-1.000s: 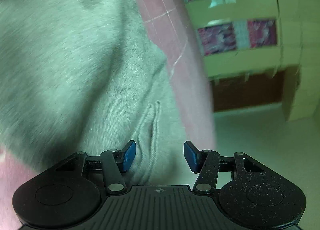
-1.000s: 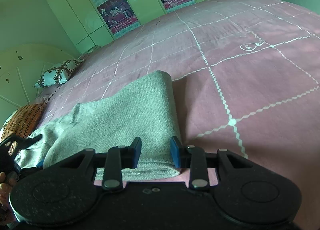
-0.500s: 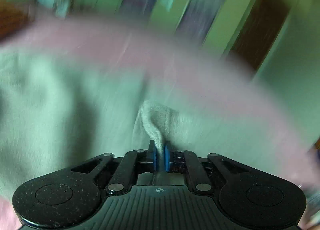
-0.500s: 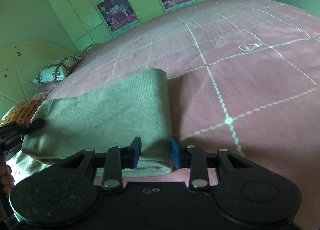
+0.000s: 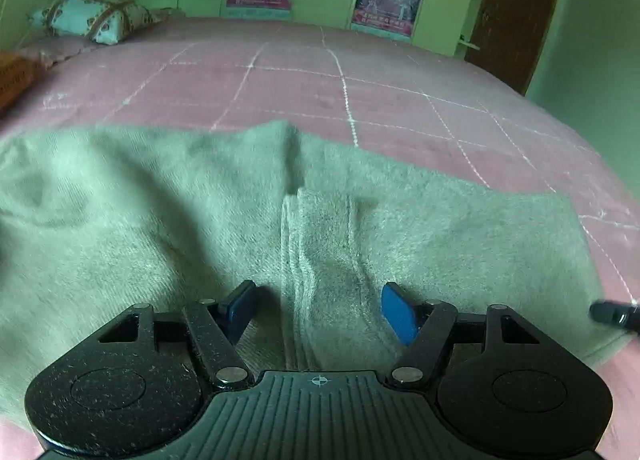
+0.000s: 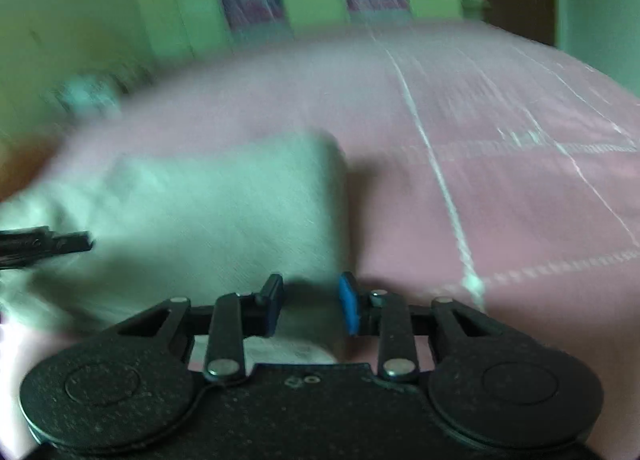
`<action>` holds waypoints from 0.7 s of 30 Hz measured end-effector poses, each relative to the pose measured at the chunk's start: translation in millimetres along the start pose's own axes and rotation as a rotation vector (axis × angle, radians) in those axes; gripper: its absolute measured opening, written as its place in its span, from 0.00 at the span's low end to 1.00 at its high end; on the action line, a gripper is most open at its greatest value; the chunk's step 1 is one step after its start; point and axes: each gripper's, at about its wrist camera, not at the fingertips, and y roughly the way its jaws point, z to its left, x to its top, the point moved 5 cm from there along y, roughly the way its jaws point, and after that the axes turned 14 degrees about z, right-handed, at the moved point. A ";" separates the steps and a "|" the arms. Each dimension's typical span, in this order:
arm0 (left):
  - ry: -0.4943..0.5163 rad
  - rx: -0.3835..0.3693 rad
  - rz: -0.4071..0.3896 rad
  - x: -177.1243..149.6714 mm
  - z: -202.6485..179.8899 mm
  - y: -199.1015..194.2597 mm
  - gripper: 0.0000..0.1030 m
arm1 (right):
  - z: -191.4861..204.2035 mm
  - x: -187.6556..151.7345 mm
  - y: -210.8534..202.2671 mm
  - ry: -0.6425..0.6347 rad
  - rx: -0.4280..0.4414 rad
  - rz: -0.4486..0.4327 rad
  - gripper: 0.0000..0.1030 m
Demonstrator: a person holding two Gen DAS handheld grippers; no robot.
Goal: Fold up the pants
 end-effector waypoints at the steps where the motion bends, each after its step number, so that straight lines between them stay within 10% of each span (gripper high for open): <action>1: -0.006 -0.013 -0.044 3.8 0.2 -8.8 0.67 | -1.8 6.5 -7.9 0.016 0.027 -0.015 0.23; 9: -0.026 0.030 -0.100 36.4 14.6 10.8 0.67 | 17.5 77.5 -0.6 -0.120 -0.003 -0.106 0.08; 14: -0.025 0.041 -0.016 43.3 16.5 22.5 0.76 | 10.4 81.3 49.1 -0.136 -0.099 0.021 0.00; 21: -0.033 0.020 -0.050 52.8 16.5 25.0 0.75 | 26.2 81.4 20.8 -0.210 -0.083 -0.089 0.00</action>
